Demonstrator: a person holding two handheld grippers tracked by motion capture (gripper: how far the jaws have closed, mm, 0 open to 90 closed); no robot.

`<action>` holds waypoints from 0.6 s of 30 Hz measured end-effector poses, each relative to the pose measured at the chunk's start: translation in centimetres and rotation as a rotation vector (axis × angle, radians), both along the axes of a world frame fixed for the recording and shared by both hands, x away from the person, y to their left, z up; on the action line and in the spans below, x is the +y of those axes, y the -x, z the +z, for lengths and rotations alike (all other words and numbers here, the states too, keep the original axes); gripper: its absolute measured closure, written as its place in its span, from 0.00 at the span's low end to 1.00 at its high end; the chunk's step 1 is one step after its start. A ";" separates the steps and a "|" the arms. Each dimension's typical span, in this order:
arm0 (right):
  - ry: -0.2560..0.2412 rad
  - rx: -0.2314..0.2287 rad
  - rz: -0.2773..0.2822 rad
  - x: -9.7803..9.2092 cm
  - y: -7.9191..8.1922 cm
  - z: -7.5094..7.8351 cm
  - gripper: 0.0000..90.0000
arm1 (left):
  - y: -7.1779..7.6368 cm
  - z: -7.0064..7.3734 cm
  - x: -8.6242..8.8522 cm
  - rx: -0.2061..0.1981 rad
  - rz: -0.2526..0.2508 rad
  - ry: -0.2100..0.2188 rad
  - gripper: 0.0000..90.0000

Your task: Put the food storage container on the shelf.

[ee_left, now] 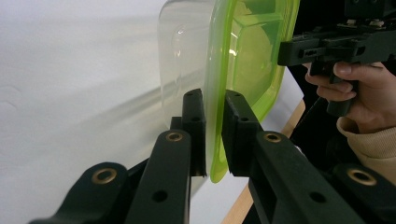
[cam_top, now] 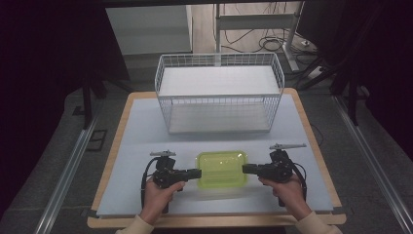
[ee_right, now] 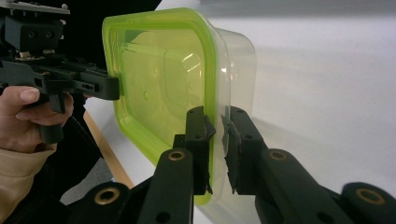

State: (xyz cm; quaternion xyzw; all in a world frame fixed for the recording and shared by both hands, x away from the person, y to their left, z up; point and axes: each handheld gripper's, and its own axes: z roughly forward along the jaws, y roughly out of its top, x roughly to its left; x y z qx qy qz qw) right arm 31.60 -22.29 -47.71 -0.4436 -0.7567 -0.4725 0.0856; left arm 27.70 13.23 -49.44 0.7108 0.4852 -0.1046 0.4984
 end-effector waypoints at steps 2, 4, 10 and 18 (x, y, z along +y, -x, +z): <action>0.000 -0.006 -0.001 0.0 -0.1 0.2 0.89 | -0.1 0.2 0.0 -0.004 0.001 -0.001 0.90; -0.002 -0.013 -0.001 0.0 -0.1 0.4 0.89 | -0.2 0.6 0.0 -0.013 -0.001 0.001 0.90; -0.010 -0.039 -0.002 0.1 -0.5 1.6 0.89 | -0.6 2.1 0.2 -0.046 0.004 -0.001 0.89; -0.009 -0.062 -0.004 0.5 -0.9 2.7 0.89 | -1.0 3.2 0.5 -0.061 0.012 -0.007 0.90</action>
